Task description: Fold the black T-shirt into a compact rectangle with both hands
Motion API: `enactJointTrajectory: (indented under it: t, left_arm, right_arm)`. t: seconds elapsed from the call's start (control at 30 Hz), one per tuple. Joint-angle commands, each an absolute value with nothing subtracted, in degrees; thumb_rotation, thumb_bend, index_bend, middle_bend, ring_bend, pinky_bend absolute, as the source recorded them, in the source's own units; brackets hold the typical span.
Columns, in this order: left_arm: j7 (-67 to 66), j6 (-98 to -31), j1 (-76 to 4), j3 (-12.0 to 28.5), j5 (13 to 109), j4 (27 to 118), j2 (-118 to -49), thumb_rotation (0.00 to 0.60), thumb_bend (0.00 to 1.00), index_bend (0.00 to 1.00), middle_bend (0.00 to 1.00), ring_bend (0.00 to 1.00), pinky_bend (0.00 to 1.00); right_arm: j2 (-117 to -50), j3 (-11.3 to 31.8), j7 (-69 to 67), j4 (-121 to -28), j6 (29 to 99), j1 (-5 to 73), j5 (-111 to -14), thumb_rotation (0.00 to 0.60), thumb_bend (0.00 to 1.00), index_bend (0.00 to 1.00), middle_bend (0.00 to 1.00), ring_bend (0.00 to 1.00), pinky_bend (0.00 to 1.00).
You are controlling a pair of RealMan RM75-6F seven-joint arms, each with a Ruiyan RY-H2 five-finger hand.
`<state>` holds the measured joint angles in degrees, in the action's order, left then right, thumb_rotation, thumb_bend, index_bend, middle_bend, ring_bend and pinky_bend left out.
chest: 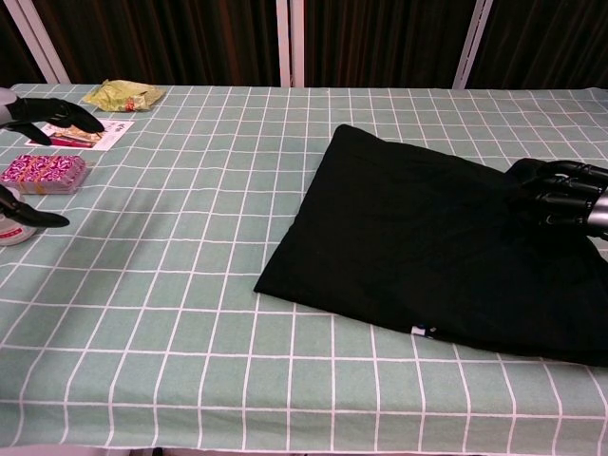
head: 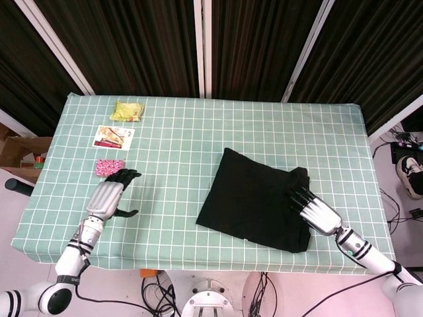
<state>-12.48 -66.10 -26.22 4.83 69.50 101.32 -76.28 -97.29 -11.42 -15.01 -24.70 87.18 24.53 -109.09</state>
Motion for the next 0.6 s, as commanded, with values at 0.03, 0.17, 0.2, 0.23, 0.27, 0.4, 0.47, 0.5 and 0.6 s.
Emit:
enactJointTrajectory:
  t: [0.03, 0.17, 0.2, 0.23, 0.27, 0.4, 0.47, 0.5, 0.6]
  left_arm:
    - [-12.4, -66.1, -26.2, 4.9, 69.6, 101.3, -76.2, 0.6, 0.1, 0.18, 0.13, 0.09, 0.18]
    - [-12.3, -66.0, -26.2, 5.1, 69.6, 101.4, -76.0, 0.6, 0.1, 0.18, 0.13, 0.09, 0.18]
    - [-12.2, -65.9, -26.2, 5.1, 69.6, 101.4, -76.0, 0.599, 0.1, 0.18, 0.13, 0.09, 0.18]
    - [-12.2, -65.8, -26.2, 5.1, 69.5, 101.4, -75.9, 0.599, 0.1, 0.18, 0.13, 0.09, 0.18]
    - [-12.2, -65.7, -26.3, 5.1, 69.5, 101.4, -75.9, 0.599, 0.1, 0.18, 0.13, 0.09, 0.18]
    - [-12.1, -65.5, -26.3, 5.2, 69.4, 101.8, -75.3, 0.6, 0.1, 0.18, 0.13, 0.09, 0.18]
    - [-12.0, -65.4, -26.3, 5.3, 69.4, 102.0, -75.0, 0.6, 0.1, 0.18, 0.13, 0.09, 0.18]
    - [-11.9, -65.5, -26.3, 5.3, 69.5, 102.1, -74.9, 0.6, 0.1, 0.18, 0.13, 0.09, 0.18]
    - [-11.5, -65.4, -26.2, 5.4, 69.6, 102.2, -74.6, 0.599, 0.1, 0.18, 0.13, 0.09, 0.18]
  right_arm:
    - [-97.8, -11.7, -15.1, -22.9, 89.2, 24.3, -109.3, 0.6, 0.51, 0.47, 0.2, 0.07, 0.04]
    - [-96.6, -10.9, -15.5, -21.9, 91.9, 23.2, -108.0, 0.6, 0.59, 0.48, 0.21, 0.07, 0.04]
    - [-96.0, -10.5, -15.8, -21.8, 92.7, 22.8, -107.4, 0.6, 0.61, 0.49, 0.21, 0.07, 0.04]
    - [-95.5, -10.2, -15.8, -21.7, 93.4, 22.6, -107.1, 0.6, 0.62, 0.49, 0.21, 0.07, 0.04]
    - [-94.9, -10.0, -15.6, -21.6, 94.2, 22.5, -106.9, 0.6, 0.62, 0.49, 0.21, 0.07, 0.04]
    - [-92.2, -8.9, -15.0, -22.5, 98.6, 23.1, -106.3, 0.6, 0.63, 0.49, 0.23, 0.08, 0.04]
    - [-91.0, -8.5, -14.3, -23.8, 100.1, 24.1, -106.6, 0.6, 0.63, 0.49, 0.23, 0.08, 0.04]
    - [-90.5, -8.4, -13.6, -24.6, 100.6, 24.9, -106.9, 0.6, 0.63, 0.49, 0.23, 0.08, 0.04]
    - [-88.7, -8.0, -10.7, -28.4, 100.7, 28.3, -108.0, 0.6, 0.63, 0.49, 0.23, 0.08, 0.04]
